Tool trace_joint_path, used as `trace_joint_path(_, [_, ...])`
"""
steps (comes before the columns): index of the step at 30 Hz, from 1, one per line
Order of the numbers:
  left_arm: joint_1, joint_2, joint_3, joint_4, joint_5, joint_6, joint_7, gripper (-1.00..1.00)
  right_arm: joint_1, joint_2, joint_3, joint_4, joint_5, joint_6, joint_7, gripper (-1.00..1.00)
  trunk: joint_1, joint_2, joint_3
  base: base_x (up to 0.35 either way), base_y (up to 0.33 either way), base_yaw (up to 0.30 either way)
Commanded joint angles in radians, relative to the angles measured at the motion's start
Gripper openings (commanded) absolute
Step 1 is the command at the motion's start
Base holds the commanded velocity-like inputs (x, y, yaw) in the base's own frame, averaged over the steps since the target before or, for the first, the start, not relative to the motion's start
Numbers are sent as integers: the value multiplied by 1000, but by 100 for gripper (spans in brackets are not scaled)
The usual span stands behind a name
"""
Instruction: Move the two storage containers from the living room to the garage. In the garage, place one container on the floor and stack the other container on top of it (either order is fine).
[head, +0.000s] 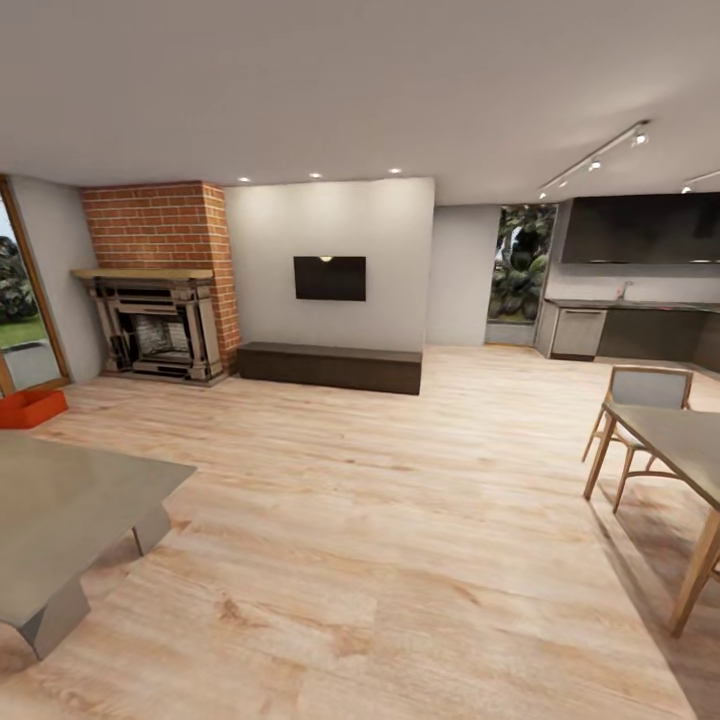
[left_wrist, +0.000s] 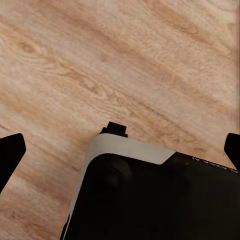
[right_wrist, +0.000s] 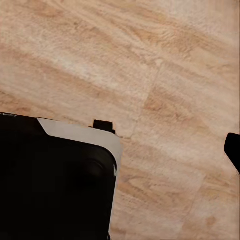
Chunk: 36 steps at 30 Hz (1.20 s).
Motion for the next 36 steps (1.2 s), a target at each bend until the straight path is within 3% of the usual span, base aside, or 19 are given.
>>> trace_joint_path(1, [-1,0,-7,1,7,-4,3,100,-1,1,11,3,-8,-5,-1,100,1,-1,-1,322,0,0])
trace_joint_path(36, [-1,3,-7,1,12,-5,3,100,-1,4,4,3,-22,-6,-3,100,1,-1,-1,322,0,0])
